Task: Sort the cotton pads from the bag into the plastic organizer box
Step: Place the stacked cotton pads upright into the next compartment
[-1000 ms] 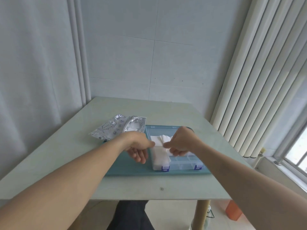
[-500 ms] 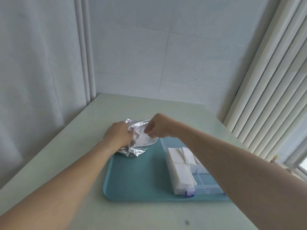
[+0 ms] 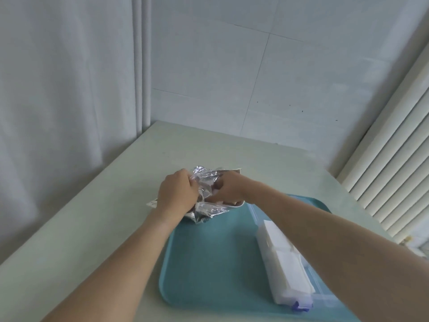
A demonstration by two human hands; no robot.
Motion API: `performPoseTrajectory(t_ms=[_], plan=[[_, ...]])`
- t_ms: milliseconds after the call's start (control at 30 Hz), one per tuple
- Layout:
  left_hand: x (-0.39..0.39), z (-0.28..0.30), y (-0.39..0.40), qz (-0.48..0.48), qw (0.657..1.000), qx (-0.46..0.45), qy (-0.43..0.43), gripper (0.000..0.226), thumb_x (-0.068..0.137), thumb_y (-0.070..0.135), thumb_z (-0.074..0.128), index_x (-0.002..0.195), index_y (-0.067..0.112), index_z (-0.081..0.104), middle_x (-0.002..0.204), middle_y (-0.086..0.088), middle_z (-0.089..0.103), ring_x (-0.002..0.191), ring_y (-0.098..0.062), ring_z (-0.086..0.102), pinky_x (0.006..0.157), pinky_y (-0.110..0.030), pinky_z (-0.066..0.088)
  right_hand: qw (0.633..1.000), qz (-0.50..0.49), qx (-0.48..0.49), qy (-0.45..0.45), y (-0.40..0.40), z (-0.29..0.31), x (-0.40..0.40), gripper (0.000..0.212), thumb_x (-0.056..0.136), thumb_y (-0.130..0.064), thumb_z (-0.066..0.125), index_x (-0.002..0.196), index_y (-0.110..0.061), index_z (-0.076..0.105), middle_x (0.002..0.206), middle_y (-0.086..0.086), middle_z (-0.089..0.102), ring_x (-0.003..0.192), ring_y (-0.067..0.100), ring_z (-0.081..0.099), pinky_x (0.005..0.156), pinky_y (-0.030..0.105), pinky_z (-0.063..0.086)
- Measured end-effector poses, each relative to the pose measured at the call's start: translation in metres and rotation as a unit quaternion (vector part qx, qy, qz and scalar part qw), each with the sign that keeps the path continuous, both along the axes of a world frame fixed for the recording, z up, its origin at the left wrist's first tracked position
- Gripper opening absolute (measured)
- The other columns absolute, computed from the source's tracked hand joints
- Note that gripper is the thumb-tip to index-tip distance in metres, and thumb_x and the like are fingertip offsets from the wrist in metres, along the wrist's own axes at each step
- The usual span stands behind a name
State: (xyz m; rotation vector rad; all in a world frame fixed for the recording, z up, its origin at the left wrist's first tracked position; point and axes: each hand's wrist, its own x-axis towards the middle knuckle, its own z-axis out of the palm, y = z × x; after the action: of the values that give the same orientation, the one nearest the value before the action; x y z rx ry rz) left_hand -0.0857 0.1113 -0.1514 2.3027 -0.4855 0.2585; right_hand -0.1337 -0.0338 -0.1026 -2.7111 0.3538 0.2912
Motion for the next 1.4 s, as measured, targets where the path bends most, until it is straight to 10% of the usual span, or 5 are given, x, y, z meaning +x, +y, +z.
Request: performPoseTrajectory(t_ms=[367, 967, 1200, 1400], plan=[[-0.010, -0.004, -0.004, 0.047, 0.997, -0.064, -0.016, 0.021, 0.103, 0.019, 0.035, 0.103, 0.003, 0.049, 0.094, -0.020, 0.064, 0.085, -0.040, 0.055, 0.066, -0.039, 0.034, 0.997, -0.049, 0.047, -0.048, 0.014, 0.005, -0.004, 0.012, 0.087, -0.013, 0.055, 0.077, -0.006, 0.056, 0.045, 0.008, 0.049, 0.036, 0.019, 0.040, 0.042, 0.019, 0.036], [-0.018, 0.002, -0.005, 0.067, 0.998, -0.006, -0.014, 0.021, 0.104, 0.020, 0.031, 0.102, 0.004, 0.045, 0.098, -0.023, 0.063, 0.094, -0.042, 0.055, 0.079, -0.046, 0.042, 0.977, 0.042, -0.143, -0.154, 0.021, 0.007, -0.014, 0.036, 0.078, -0.016, 0.062, 0.056, -0.026, 0.036, 0.074, -0.001, 0.043, 0.098, 0.023, 0.044, 0.069, 0.026, 0.033], [-0.018, -0.004, -0.009, 0.068, 0.997, 0.018, -0.021, 0.024, 0.104, 0.020, 0.031, 0.106, 0.003, 0.047, 0.100, -0.020, 0.062, 0.099, -0.039, 0.053, 0.083, -0.045, 0.040, 0.994, 0.006, -0.108, -0.010, 0.021, 0.008, -0.013, 0.027, 0.088, -0.031, 0.060, 0.070, -0.012, 0.059, 0.071, 0.010, 0.066, 0.063, 0.022, 0.054, 0.050, 0.021, 0.039], [-0.016, -0.006, -0.011, 0.087, 0.995, 0.025, -0.040, 0.021, 0.103, 0.020, 0.032, 0.104, 0.006, 0.048, 0.100, -0.016, 0.063, 0.102, -0.036, 0.051, 0.082, -0.043, 0.036, 0.996, -0.048, -0.001, -0.078, 0.010, 0.024, -0.013, 0.014, 0.090, -0.017, 0.064, 0.078, -0.011, 0.063, 0.055, 0.001, 0.064, 0.039, 0.012, 0.057, 0.043, 0.015, 0.044]])
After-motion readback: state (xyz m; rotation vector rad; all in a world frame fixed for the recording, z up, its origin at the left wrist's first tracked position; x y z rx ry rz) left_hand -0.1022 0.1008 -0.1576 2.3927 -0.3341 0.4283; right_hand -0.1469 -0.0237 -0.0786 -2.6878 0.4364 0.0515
